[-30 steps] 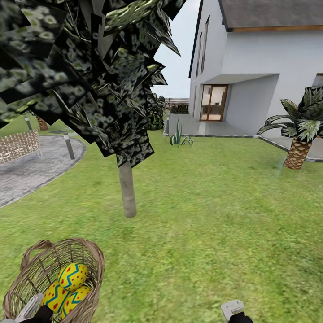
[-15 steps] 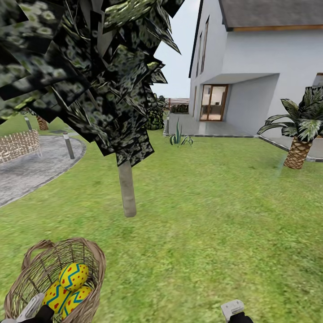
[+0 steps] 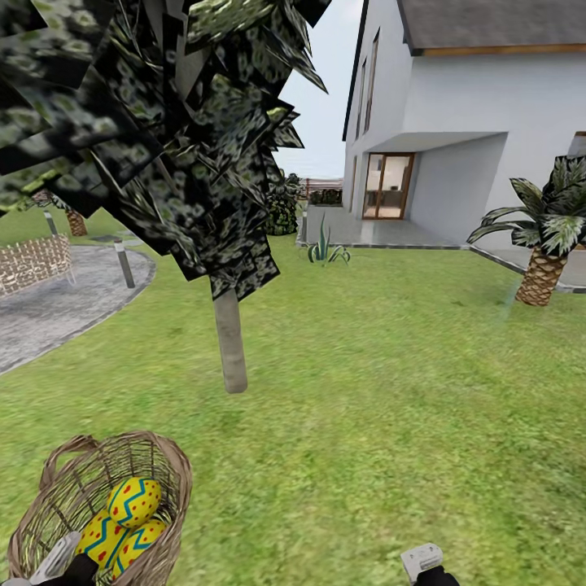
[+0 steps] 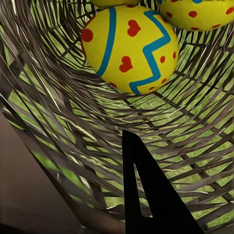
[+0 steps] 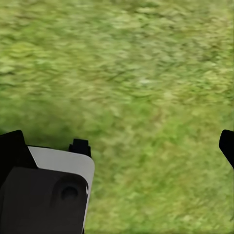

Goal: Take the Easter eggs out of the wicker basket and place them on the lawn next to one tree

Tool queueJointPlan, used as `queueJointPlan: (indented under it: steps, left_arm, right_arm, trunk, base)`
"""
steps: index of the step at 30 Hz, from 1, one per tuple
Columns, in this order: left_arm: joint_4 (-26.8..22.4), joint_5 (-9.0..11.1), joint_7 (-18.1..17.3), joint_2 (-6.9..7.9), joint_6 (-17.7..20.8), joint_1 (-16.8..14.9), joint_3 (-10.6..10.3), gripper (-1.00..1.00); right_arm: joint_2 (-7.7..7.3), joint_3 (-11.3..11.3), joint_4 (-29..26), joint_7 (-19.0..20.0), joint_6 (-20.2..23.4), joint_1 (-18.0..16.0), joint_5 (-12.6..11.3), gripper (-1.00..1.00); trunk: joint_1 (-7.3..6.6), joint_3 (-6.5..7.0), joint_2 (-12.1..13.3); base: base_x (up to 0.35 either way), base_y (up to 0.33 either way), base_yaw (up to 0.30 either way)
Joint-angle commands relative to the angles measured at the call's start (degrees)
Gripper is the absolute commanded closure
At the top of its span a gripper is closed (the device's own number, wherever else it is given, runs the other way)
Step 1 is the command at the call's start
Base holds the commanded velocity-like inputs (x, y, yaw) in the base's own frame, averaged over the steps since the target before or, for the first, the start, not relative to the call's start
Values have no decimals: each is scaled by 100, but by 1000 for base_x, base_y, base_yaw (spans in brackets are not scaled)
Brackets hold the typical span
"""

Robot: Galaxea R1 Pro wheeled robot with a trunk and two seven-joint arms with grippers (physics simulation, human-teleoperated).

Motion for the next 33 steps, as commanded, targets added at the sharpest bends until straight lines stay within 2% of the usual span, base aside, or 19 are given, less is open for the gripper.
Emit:
queueJointPlan:
  steps: [1,33]
  left_arm:
    - [-11,98,47,-2,18,-6,12,100]
    - [-11,98,47,7,23,-6,20,100]
  right_arm:
    - [-6,22,-7,-1,34,-4,35,-100]
    - [-1,40,0,-1,34,-4,40,-100]
  trunk:
    - [24,-27,-49]
    - [727,-602,-1333]
  base:
    - [0,0,0]
    - [0,0,0]
